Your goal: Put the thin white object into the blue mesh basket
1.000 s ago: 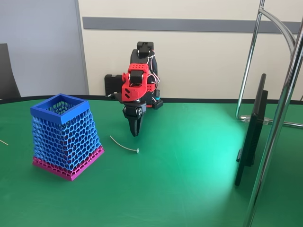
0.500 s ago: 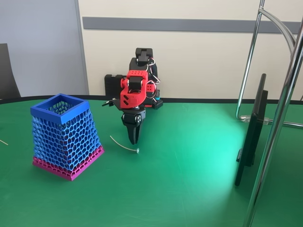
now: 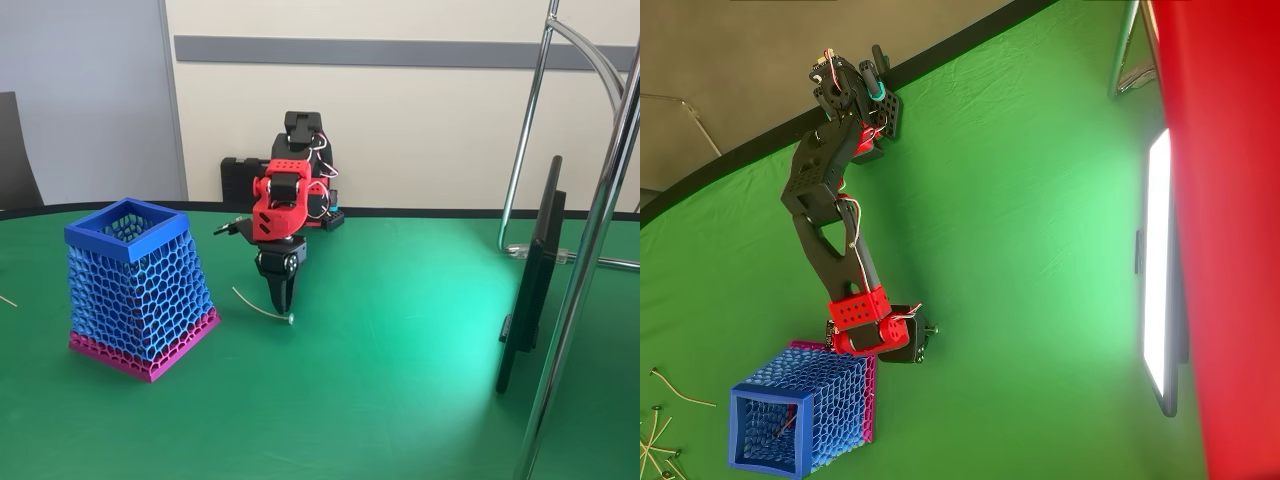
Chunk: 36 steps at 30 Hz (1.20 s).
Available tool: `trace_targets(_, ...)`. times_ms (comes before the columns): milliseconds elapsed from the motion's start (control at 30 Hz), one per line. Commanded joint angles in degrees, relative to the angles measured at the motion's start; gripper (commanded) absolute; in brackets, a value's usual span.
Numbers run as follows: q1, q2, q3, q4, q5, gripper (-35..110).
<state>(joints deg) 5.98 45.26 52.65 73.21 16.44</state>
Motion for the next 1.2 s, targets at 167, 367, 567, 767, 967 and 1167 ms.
trace_targets(167,0.0,-1.85,-5.54,2.29,0.0,12)
trace_targets(367,0.0,-2.64,-6.06,2.64,0.18,12)
trace_targets(567,-0.09,-3.52,-6.94,2.64,-0.26,11)
trace_targets(767,-0.09,-4.66,-8.61,3.6,-0.09,11)
trace_targets(967,-0.09,-9.23,-16.0,8.35,0.09,10)
trace_targets(1167,-0.18,-11.6,-20.04,10.55,-0.44,9)
